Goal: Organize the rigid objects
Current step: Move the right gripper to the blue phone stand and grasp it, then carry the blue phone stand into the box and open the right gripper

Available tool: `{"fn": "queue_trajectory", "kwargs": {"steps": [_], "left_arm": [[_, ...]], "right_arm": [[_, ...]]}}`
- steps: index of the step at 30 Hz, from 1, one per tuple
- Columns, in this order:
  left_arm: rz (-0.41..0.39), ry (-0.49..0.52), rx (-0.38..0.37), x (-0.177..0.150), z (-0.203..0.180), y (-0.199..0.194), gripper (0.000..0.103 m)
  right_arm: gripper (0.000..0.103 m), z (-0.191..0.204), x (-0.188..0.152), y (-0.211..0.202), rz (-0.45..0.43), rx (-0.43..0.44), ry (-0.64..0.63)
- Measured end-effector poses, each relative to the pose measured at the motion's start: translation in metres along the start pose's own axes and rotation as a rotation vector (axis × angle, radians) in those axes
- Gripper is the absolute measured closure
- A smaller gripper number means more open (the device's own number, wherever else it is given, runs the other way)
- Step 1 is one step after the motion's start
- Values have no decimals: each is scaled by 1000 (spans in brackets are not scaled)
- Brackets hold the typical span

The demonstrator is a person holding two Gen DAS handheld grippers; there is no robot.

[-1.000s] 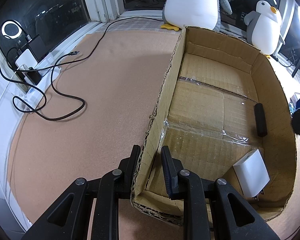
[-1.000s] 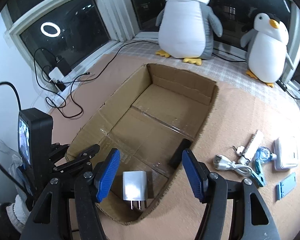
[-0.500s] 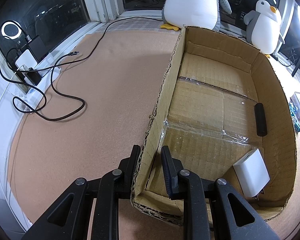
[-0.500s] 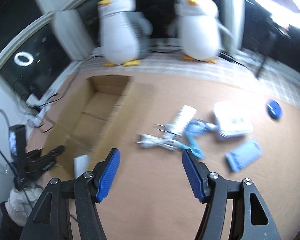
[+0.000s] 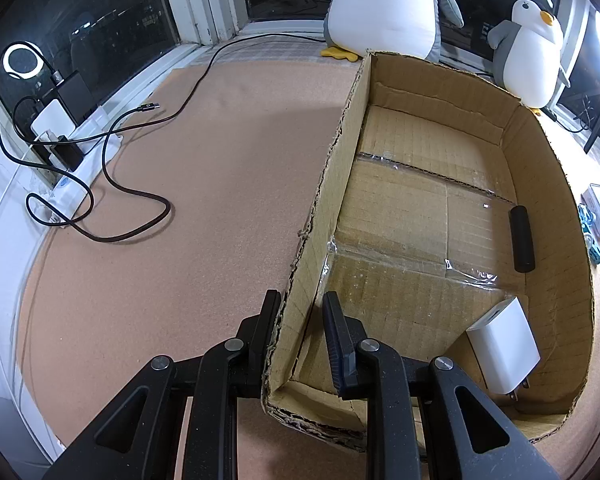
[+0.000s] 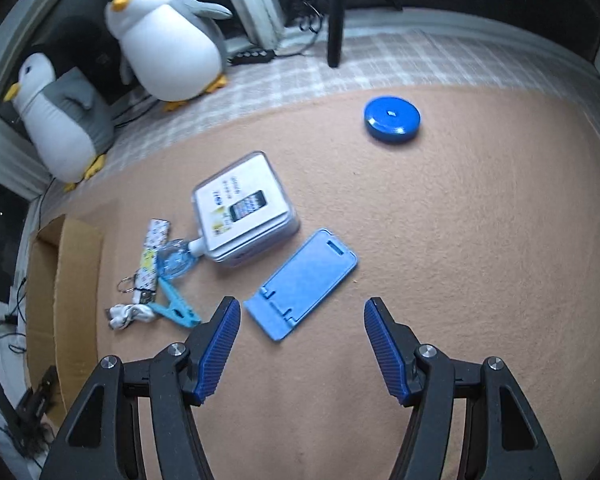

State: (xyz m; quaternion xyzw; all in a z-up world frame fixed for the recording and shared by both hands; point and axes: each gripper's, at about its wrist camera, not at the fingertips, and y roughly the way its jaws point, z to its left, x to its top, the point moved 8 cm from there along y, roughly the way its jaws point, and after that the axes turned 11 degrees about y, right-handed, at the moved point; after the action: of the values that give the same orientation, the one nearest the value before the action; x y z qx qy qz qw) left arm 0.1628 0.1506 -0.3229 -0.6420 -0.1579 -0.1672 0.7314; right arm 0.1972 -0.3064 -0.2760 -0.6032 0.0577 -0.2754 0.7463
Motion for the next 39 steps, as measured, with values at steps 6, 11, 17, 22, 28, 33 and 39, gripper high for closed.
{"fn": "queue_trajectory", "kwargs": {"steps": [6,11,17,22,28,33,39], "left_arm": [[-3,-2,-2,0,0,0,80],[-5,-4,-5,-1,0,-1,80],[-5,-5,-5,-1,-1,-1,80],[-5,-5,-6,-1,-1,-1,80],[-5,-4,-5,-1,-1,-1,80],[-6,-6,-5,-1,-1,-1,80],[-5,-6,-5,-1,-1,-1,80]], "right_arm": [[43,-4,6,22,59,-15,56],[43,-3,11,35,93,-31,87],[43,4,20,44,82,-79,79],[50,14,18,48,59,-171,-30],[60,23,11,49,55,-206,-184],[68,20,5,43,86,-176,-229],[69,18,-8,34,81,-145,-268]]}}
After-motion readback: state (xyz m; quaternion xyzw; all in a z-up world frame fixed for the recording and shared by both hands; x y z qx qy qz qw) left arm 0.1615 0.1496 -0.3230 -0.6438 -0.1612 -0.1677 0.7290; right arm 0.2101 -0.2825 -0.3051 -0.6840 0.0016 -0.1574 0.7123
